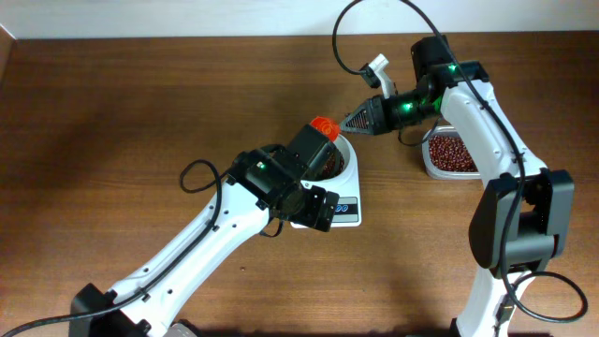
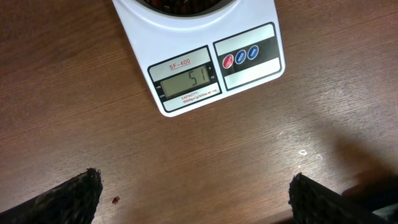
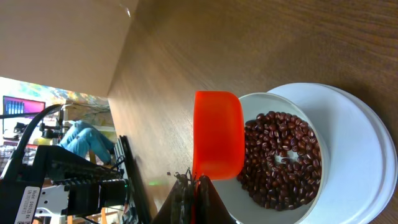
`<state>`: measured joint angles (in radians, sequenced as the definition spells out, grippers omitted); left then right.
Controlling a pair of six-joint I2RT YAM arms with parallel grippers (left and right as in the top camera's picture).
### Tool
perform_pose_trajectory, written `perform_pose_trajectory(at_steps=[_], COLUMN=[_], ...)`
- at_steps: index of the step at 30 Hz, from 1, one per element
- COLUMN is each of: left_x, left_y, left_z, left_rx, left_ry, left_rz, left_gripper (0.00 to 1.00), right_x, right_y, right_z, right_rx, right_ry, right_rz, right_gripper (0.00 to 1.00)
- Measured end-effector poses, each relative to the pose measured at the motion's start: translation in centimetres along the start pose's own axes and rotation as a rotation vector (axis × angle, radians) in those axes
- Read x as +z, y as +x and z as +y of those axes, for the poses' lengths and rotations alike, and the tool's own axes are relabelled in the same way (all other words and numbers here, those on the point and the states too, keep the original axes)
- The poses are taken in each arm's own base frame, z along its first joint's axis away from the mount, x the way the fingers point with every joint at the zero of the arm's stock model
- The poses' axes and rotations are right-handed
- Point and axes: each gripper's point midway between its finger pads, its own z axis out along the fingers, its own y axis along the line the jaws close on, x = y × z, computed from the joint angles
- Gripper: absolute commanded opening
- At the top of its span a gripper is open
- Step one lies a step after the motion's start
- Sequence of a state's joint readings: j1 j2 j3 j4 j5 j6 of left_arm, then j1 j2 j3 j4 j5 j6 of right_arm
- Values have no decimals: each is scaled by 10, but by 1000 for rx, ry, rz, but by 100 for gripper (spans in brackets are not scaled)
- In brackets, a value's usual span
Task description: Scoop item into bowl and weigh 50g on scale
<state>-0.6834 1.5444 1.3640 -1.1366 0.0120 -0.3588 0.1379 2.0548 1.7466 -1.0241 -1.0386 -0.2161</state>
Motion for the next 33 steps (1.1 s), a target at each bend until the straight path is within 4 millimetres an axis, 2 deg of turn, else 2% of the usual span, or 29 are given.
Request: perform_pose_trajectory(at_steps=[14, 17, 19, 22, 24, 25, 28, 32, 33], left_x=[0, 0, 0, 0, 0, 0, 0, 0, 0], left_y=[0, 0, 0, 0, 0, 0, 0, 0, 0], left_z=[0, 0, 0, 0, 0, 0, 0, 0, 0], left_rx=[0, 0, 0, 0, 0, 0, 0, 0, 0], left_ry=[0, 0, 0, 0, 0, 0, 0, 0, 0], left_rz=[0, 0, 0, 0, 0, 0, 0, 0, 0], left_gripper=[99, 99, 99, 99, 99, 99, 99, 99, 99], right_x=[0, -12, -34, -89, -115, -136, -180, -234, -244], right_y=[3, 1, -1, 0, 4, 9, 26, 63, 69], right_z=[-4, -5, -8, -34, -48, -59, -81, -120, -122], right_rx=[13, 40, 99, 224, 279, 326, 444, 594, 606], right_ry=[22, 14, 2, 24, 39, 53, 92, 323, 389], right_rz=[12, -6, -35, -130, -178, -218, -289, -304, -300], right_gripper=[4, 4, 4, 4, 4, 4, 4, 4, 4])
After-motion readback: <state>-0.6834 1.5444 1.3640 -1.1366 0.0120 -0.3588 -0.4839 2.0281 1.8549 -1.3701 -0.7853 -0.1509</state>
